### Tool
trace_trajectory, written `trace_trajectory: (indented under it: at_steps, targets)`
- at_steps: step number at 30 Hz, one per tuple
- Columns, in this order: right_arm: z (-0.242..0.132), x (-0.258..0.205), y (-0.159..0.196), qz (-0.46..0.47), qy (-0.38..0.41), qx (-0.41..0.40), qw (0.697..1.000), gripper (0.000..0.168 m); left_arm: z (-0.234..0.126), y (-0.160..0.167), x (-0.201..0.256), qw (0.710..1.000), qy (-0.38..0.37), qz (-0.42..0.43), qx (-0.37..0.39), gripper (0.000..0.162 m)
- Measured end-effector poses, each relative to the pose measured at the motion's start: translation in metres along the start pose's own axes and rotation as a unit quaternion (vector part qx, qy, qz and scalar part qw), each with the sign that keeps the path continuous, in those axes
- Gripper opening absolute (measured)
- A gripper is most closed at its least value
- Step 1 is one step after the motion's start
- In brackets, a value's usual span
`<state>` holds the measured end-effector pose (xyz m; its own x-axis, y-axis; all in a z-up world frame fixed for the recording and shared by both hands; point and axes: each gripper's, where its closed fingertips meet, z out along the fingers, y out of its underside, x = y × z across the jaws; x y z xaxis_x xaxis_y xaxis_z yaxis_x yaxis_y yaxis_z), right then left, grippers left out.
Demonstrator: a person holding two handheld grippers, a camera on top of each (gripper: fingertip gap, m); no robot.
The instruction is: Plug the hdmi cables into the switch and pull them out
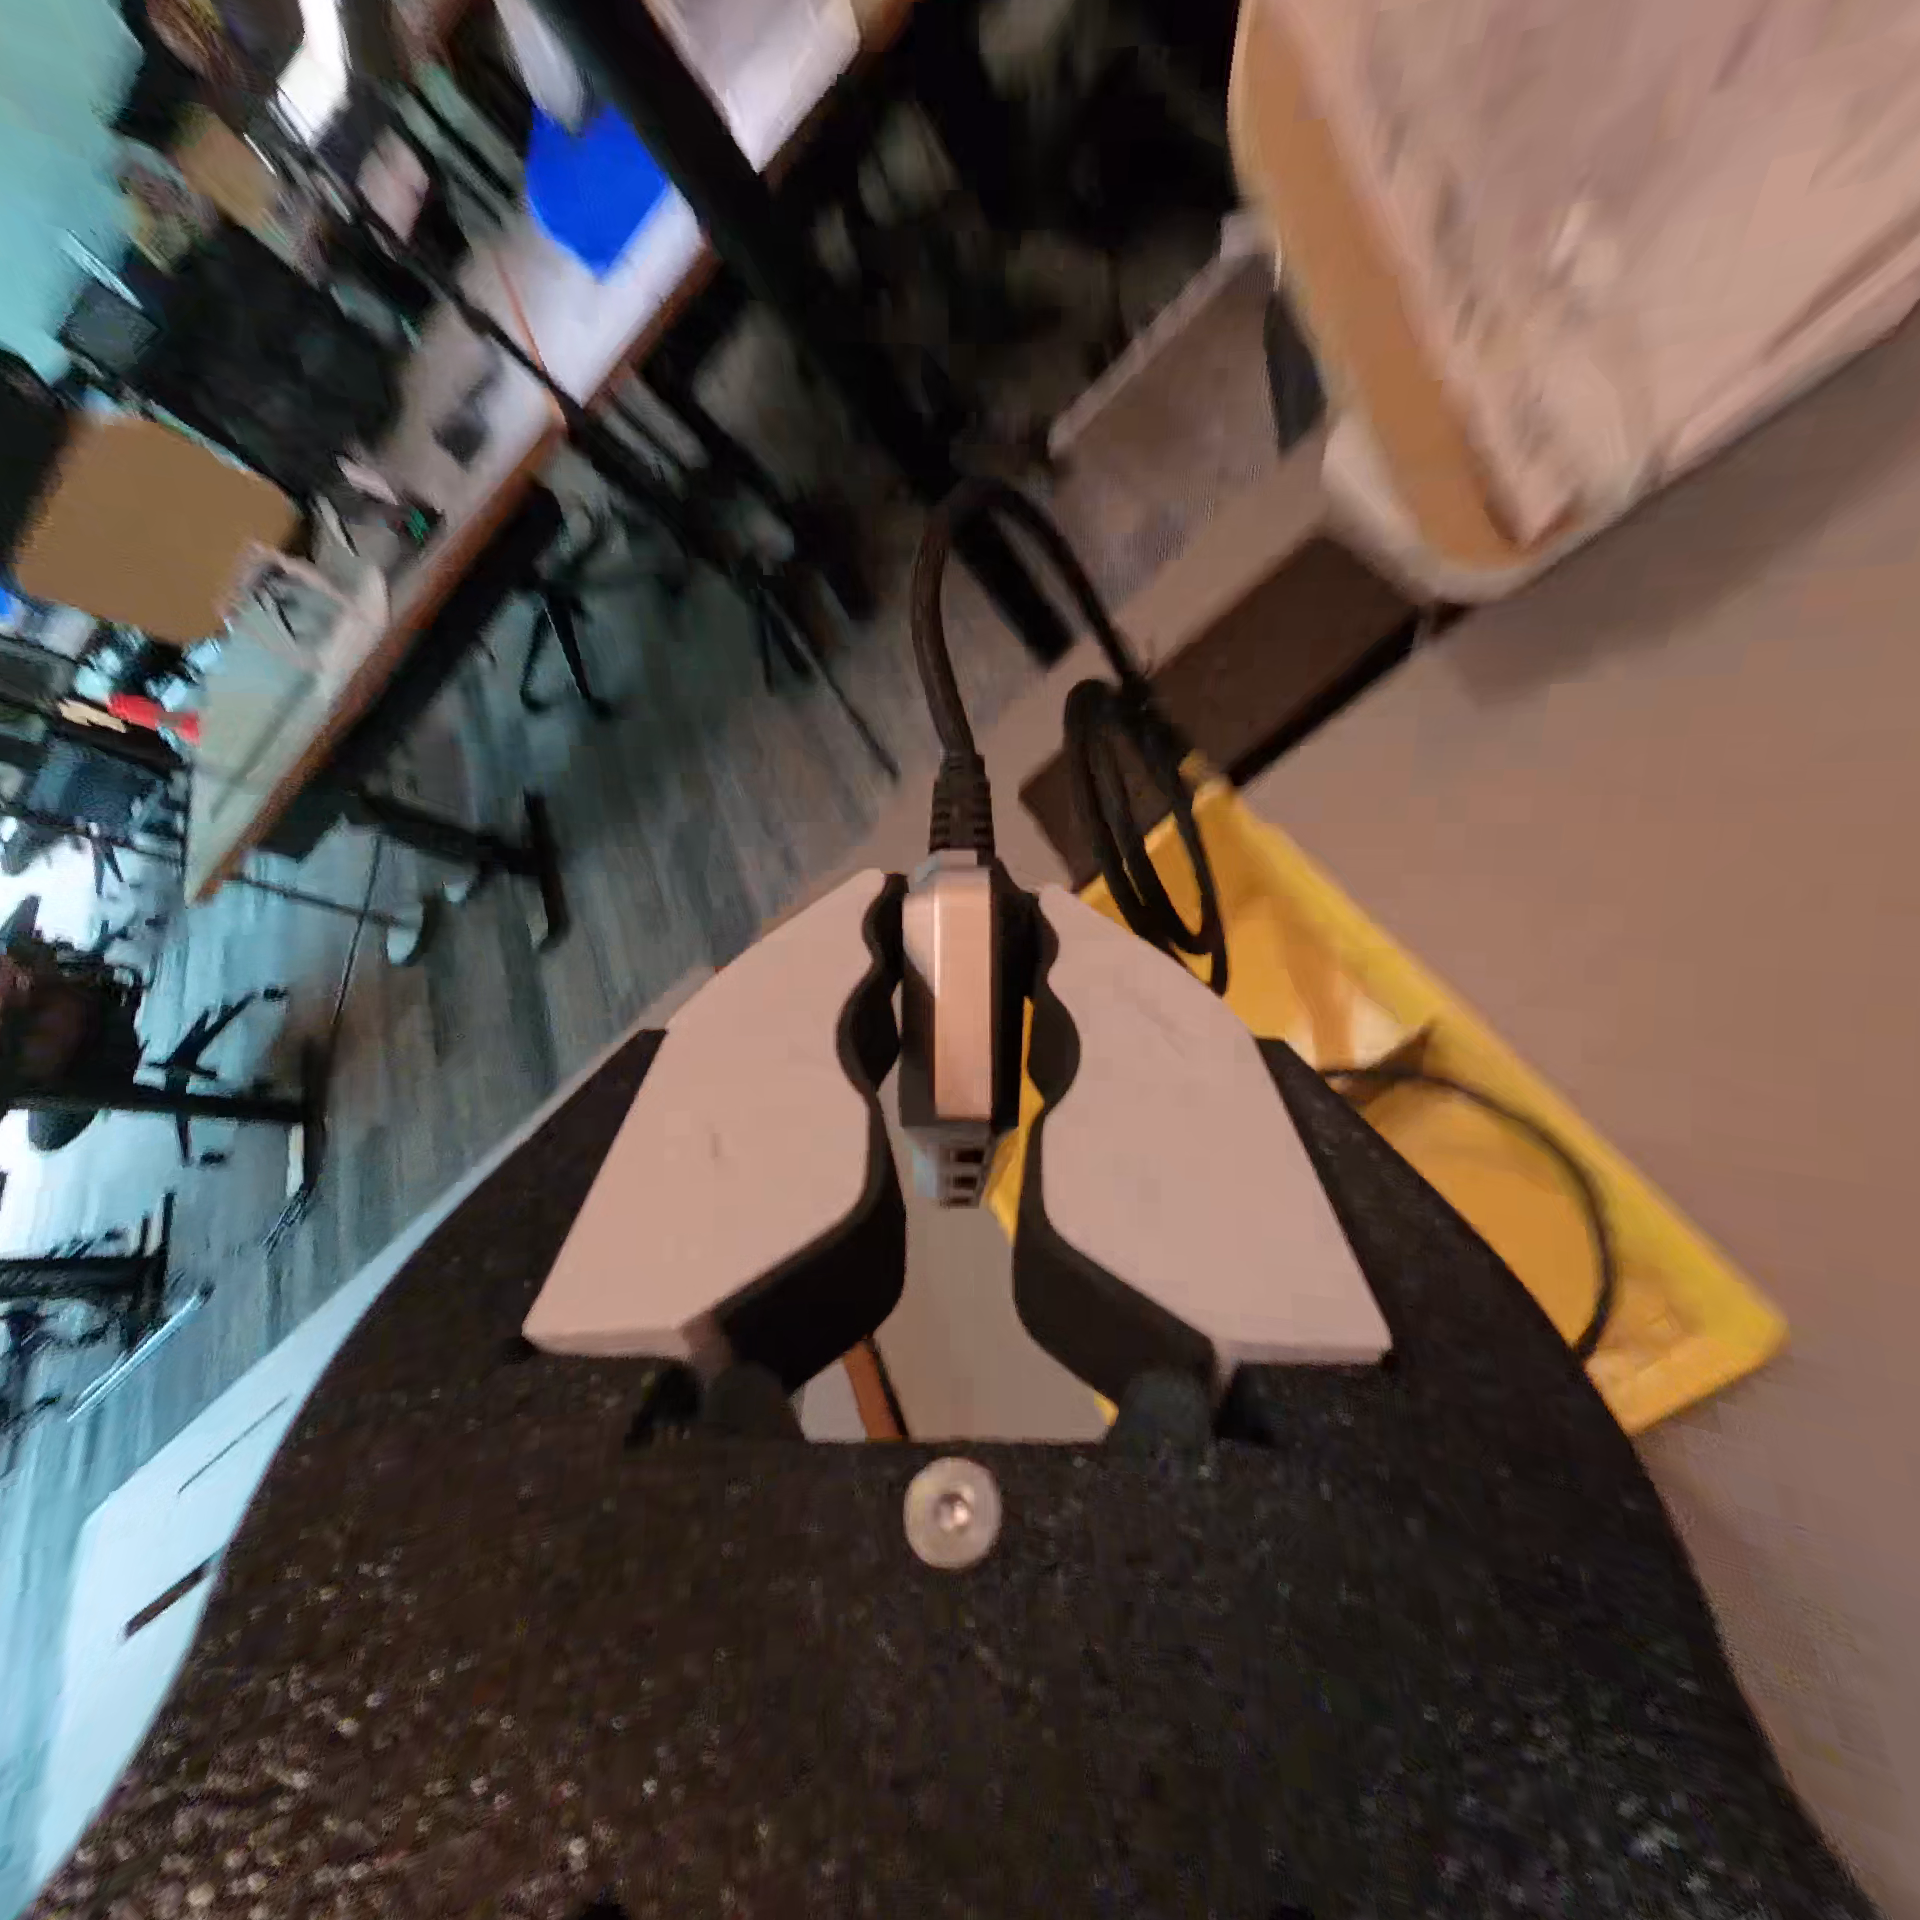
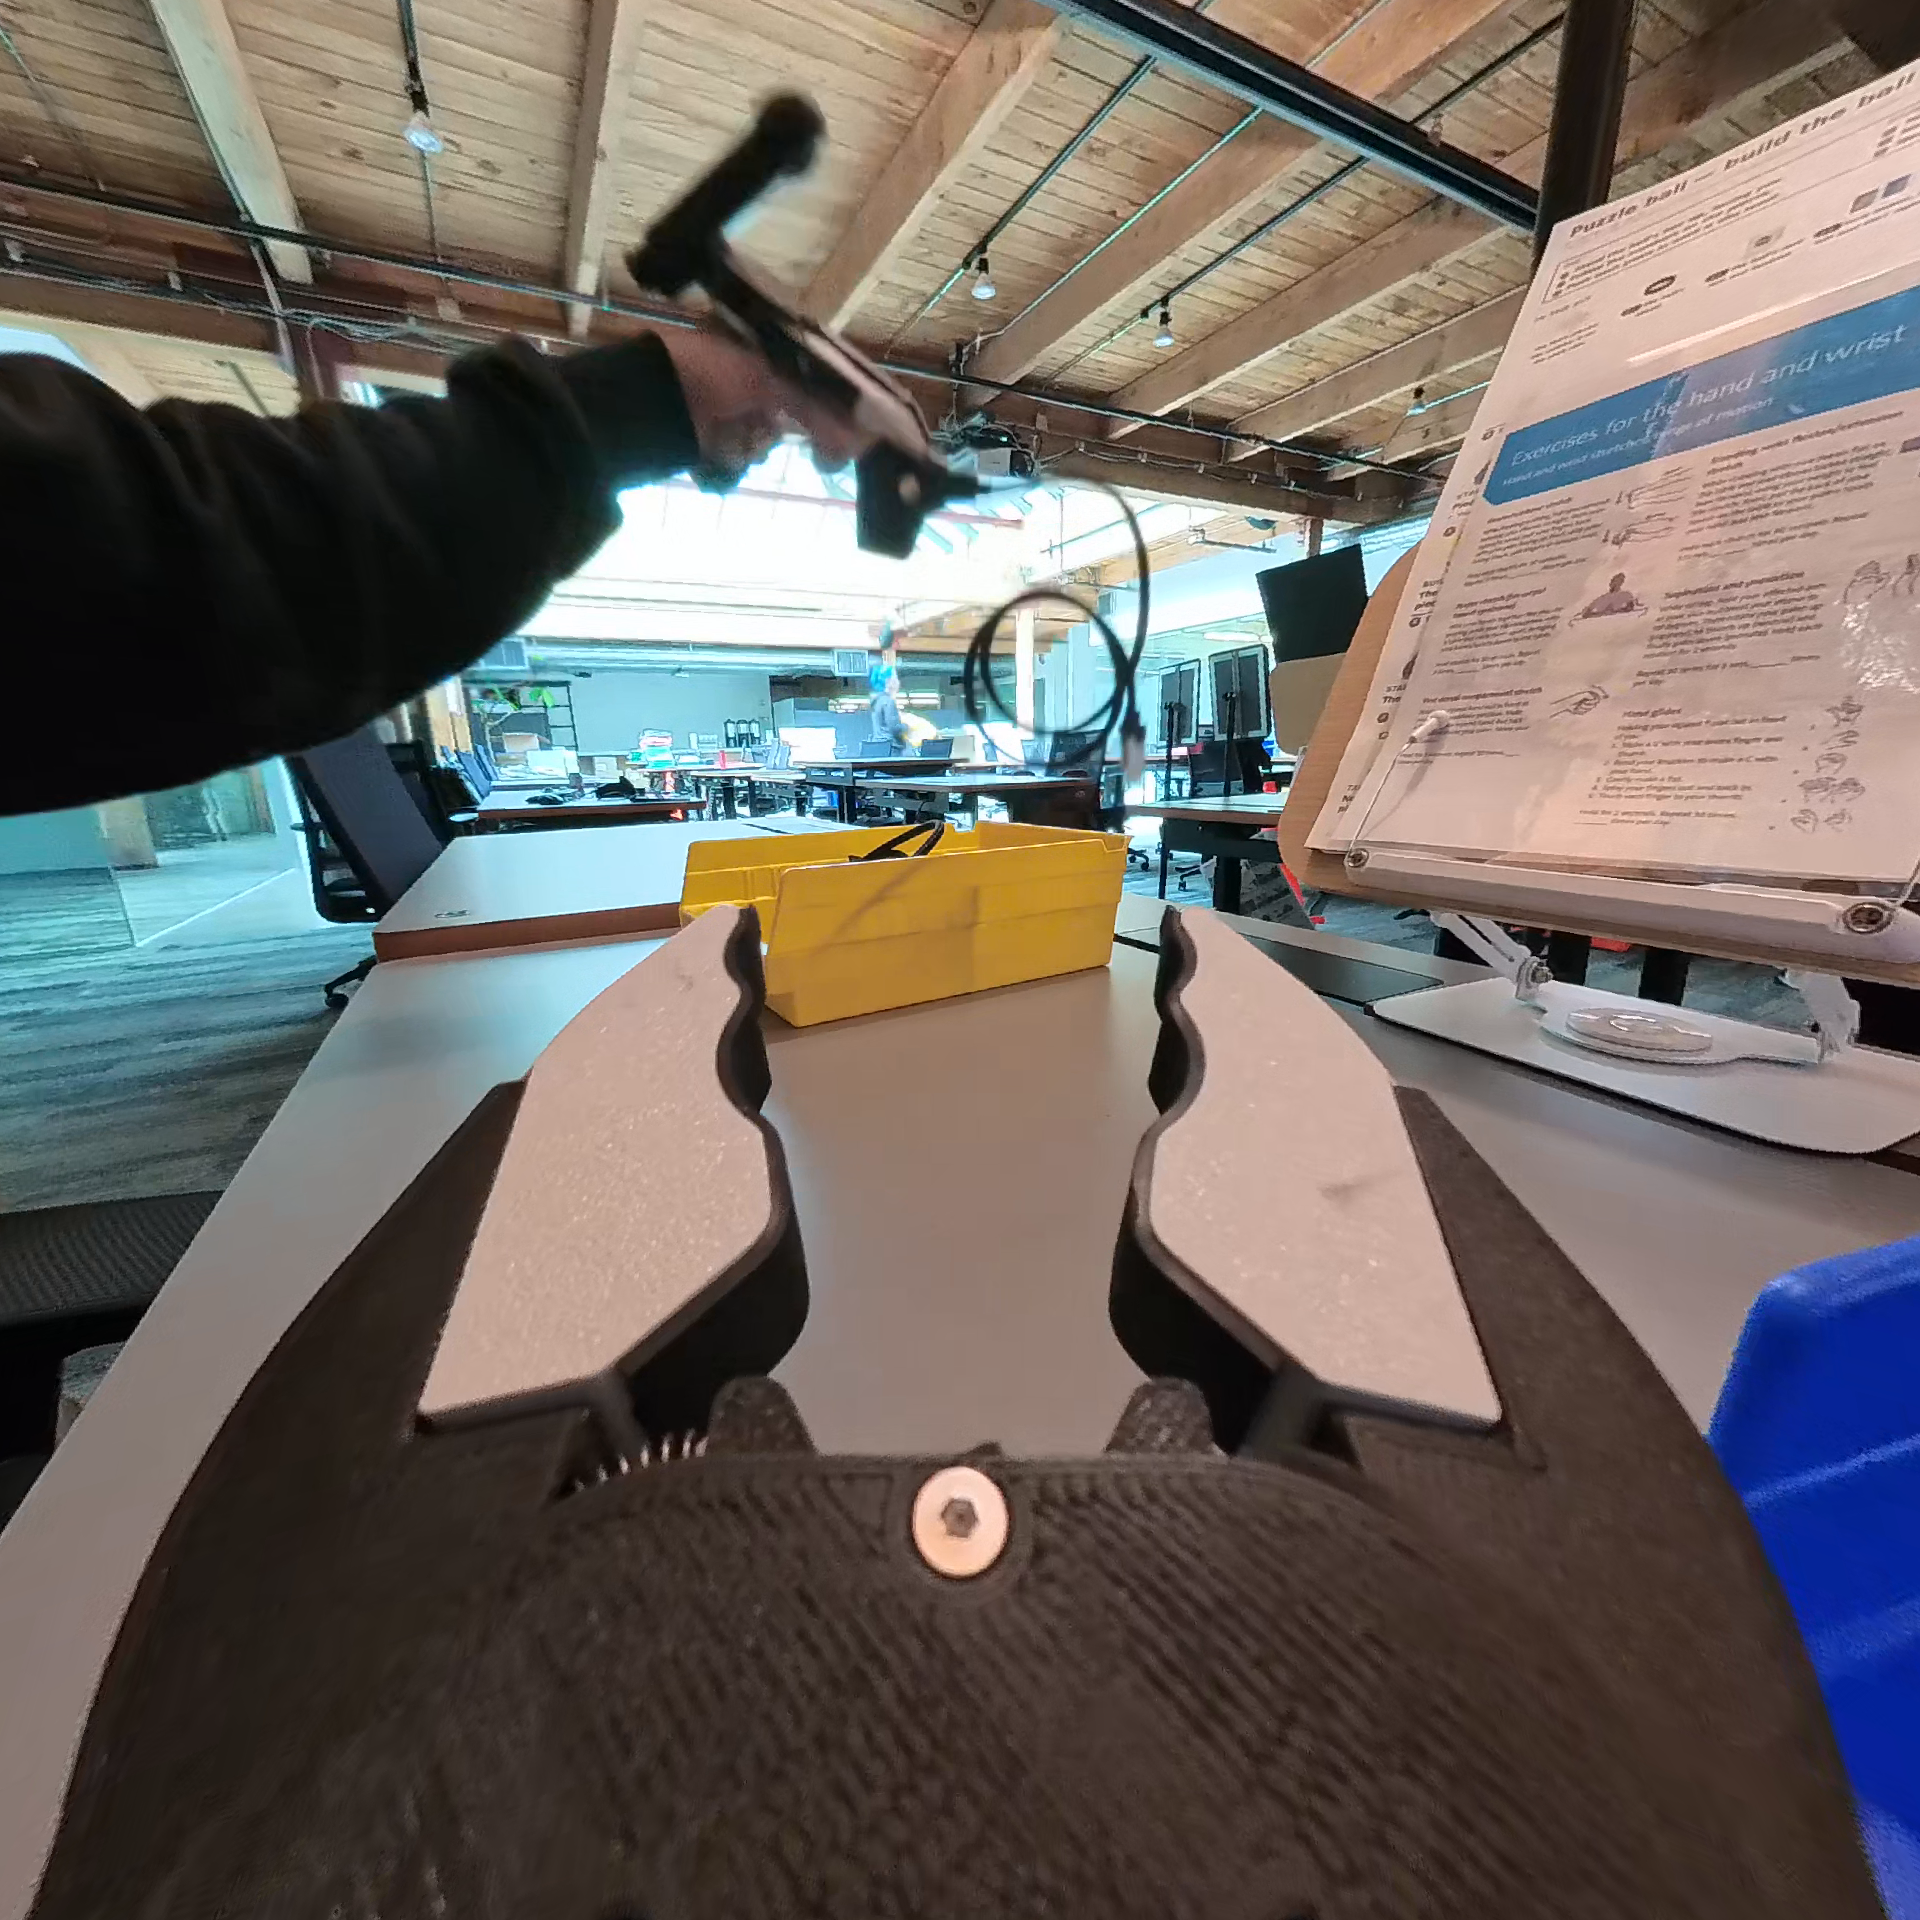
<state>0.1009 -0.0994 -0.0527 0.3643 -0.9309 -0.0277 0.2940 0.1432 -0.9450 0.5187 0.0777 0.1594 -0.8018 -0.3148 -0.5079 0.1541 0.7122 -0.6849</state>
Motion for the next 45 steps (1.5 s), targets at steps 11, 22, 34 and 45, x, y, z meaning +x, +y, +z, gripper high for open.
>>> trace_trajectory:
  at_steps: [11,22,34,45]
  targets:
    - [0.013,-0.034,0.002,0.056,-0.065,-0.005,0.996,0.064,-0.069,-0.059,0.234,0.936,0.317,-0.075,0.132,0.02]
    - [0.019,-0.034,-0.048,-0.181,0.064,-0.049,0.98,0.059,-0.074,-0.057,0.419,0.912,0.338,0.176,0.15,0.02]
    - [0.023,-0.051,-0.028,-0.339,0.028,-0.117,0.933,0.017,-0.112,-0.046,0.476,0.814,0.317,0.423,0.243,0.02]
    - [0.025,-0.064,-0.012,-0.222,-0.046,-0.155,0.962,0.015,-0.098,-0.012,0.448,0.872,0.341,0.296,0.19,0.032]
